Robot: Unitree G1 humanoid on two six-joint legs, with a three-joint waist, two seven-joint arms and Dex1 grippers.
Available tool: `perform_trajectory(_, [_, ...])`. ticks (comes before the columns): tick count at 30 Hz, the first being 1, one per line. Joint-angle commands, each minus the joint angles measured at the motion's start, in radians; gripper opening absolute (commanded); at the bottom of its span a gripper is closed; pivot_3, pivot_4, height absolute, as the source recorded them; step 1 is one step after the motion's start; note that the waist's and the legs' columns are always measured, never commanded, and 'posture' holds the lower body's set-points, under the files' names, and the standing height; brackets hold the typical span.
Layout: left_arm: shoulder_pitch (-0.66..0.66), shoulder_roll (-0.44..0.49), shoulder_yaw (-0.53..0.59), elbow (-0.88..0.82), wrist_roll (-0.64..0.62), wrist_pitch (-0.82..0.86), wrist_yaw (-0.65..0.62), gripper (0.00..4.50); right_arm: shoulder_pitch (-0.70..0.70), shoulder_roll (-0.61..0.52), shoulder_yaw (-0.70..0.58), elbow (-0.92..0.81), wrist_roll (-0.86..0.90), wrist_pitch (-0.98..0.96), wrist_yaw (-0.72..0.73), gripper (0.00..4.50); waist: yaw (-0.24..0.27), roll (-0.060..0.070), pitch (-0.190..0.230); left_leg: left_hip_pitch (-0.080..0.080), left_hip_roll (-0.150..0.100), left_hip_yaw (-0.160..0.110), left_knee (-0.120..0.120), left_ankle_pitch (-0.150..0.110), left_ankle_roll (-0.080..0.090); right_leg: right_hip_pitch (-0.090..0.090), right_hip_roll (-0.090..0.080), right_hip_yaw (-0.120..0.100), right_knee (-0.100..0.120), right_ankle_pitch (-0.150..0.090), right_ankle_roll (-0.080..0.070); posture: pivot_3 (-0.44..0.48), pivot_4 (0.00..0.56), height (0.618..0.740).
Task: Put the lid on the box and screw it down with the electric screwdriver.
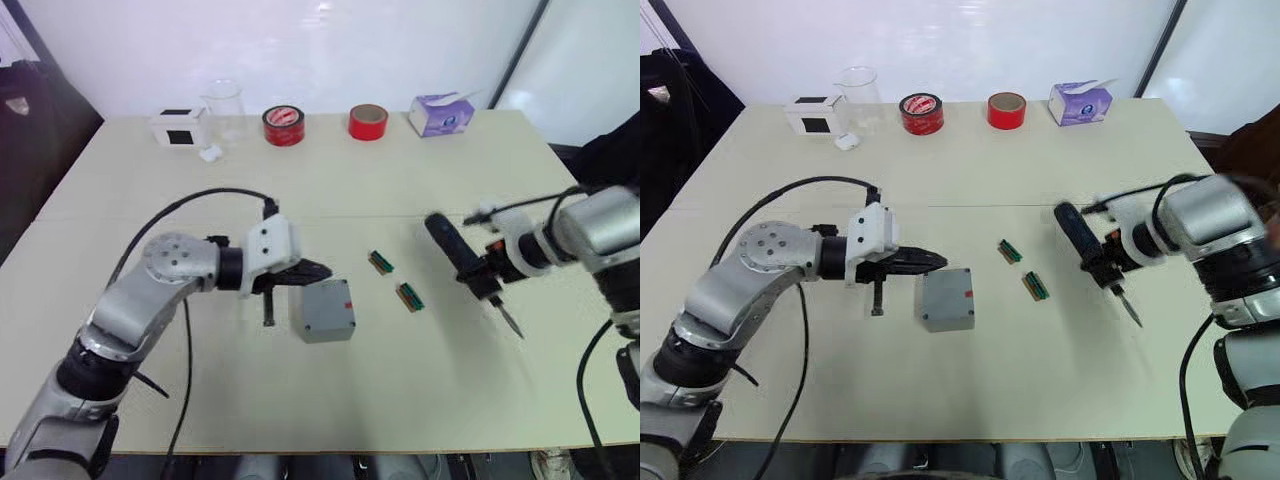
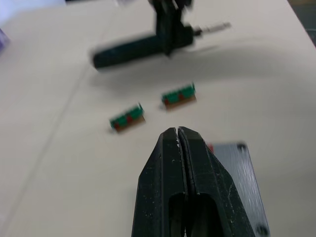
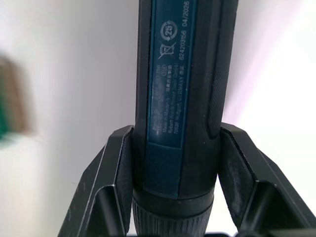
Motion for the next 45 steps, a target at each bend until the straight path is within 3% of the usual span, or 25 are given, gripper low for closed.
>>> perform_trajectory(1, [0.002, 0.008, 0.006, 0.036, 0.018, -0.074, -0.046, 0.0, 0.029, 0.202, -0.381, -0.266, 0.143, -0.185, -0.081, 1.82, 0.004, 0.0, 0.0, 0.0, 0.001, -0.001, -0.001, 0.0, 0.0, 0.0, 0.001, 0.0, 0.0, 0.0, 0.0, 0.0, 0.15, 0.739])
perform_trajectory(6, [0.011, 0.002, 0.001, 0.09, 0.025, -0.108, -0.089, 0.0, 0.212, 0.468, -0.489, -0.479, 0.168, -0.457, -0.214, 1.82, 0.036, -0.001, -0.001, 0.0, 0.001, -0.006, -0.002, 0.0, 0.0, 0.003, -0.001, -0.005, -0.002, -0.001, -0.002, 0.0, 0.15, 0.739])
perform_trajectory(13, [0.027, 0.0, 0.02, 0.087, 0.006, -0.074, -0.112, 0.0, 0.436, 0.619, -0.318, -0.624, 0.101, -0.788, -0.195, 1.82, 0.026, -0.001, 0.0, -0.001, -0.005, 0.0, 0.002, 0.0, 0.0, 0.003, -0.008, 0.0, -0.002, 0.001, 0.002, 0.0, 0.15, 0.739])
perform_trajectory(23, [0.084, 0.007, -0.003, 0.107, 0.052, -0.088, -0.122, 0.0, 0.578, 0.675, -0.132, -0.596, -0.027, -1.037, -0.204, 1.82, 0.003, -0.001, 0.0, 0.001, -0.001, -0.002, 0.002, 0.0, -0.001, 0.003, -0.001, -0.001, 0.0, 0.001, 0.002, 0.0, 0.15, 0.739])
perform_trajectory(29, [0.101, -0.041, -0.042, 0.148, 0.096, -0.106, -0.1, 0.0, 0.628, 0.664, -0.082, -0.562, -0.08, -1.128, -0.19, 1.82, 0.012, -0.001, 0.0, 0.001, -0.001, -0.002, 0.002, 0.0, -0.001, 0.004, -0.003, -0.001, 0.0, 0.001, 0.002, 0.0, 0.15, 0.739])
perform_trajectory(45, [0.063, -0.102, -0.076, 0.262, 0.151, -0.184, -0.095, 0.0, 0.674, 0.631, -0.083, -0.55, -0.107, -1.172, -0.218, 1.82, 0.01, -0.001, -0.001, 0.002, -0.002, -0.002, 0.003, 0.0, -0.001, 0.005, -0.002, -0.001, 0.0, 0.001, 0.002, 0.0, 0.15, 0.739])
